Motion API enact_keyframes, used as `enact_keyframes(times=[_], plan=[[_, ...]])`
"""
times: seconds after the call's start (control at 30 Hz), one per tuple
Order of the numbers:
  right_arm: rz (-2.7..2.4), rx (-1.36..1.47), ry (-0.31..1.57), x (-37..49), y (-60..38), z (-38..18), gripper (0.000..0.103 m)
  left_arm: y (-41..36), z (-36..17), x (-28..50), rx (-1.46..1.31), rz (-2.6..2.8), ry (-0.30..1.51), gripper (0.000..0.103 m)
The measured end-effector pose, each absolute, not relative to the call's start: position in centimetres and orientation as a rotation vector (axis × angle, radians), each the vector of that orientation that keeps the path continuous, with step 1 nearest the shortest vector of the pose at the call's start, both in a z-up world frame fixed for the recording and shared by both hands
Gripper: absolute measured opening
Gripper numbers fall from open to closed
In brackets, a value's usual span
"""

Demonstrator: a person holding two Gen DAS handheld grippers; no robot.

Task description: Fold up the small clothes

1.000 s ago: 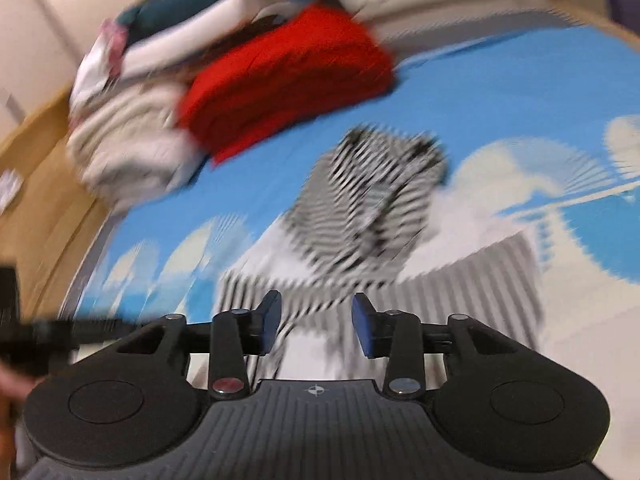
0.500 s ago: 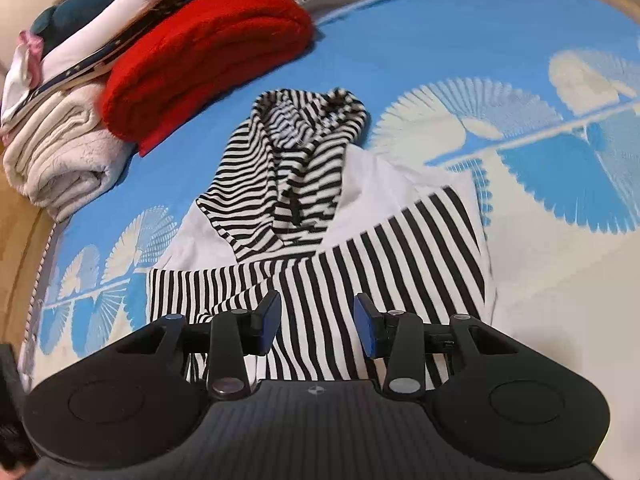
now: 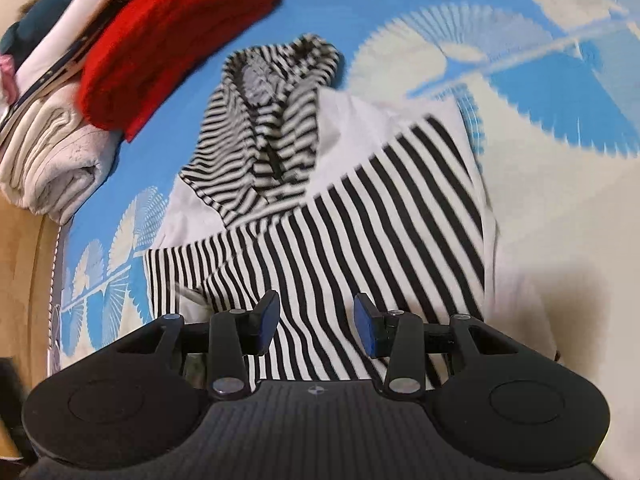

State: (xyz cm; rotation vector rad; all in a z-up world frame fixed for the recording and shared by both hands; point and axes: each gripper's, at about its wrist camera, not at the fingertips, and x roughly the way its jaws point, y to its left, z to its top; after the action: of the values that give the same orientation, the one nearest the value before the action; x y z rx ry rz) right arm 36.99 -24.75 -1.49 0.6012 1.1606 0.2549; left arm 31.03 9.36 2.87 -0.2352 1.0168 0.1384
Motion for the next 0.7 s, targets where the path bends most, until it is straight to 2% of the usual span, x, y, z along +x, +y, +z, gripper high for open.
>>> enact_keyframes(times=[0.1,0.2,0.3,0.43,0.7], plan=[[0.222,0.612,1.187,37.0,-24.9,-2.6,0.043,12.7,3.5,29.8,-0.324,0.295,1.041,0.028],[0.178,0.624,1.211,37.0,-25.1,-3.5,0.044,15.0,3.3,30.2,-0.428,0.32,1.068,0.03],[0.16,0.65,1.232,36.9,-25.3,-4.2,0.044,16.0,2.9,31.3,-0.46,0.279,1.069,0.036],[0.157,0.636,1.221,37.0,-25.0,-3.8,0.044,18.1,0.1,32.4,-0.536,0.272,1.154,0.036],[0.223,0.539,1.165,37.6,-23.3,-1.8,0.048,19.0,-4.1,33.0,-0.497,0.226,1.249,0.036]])
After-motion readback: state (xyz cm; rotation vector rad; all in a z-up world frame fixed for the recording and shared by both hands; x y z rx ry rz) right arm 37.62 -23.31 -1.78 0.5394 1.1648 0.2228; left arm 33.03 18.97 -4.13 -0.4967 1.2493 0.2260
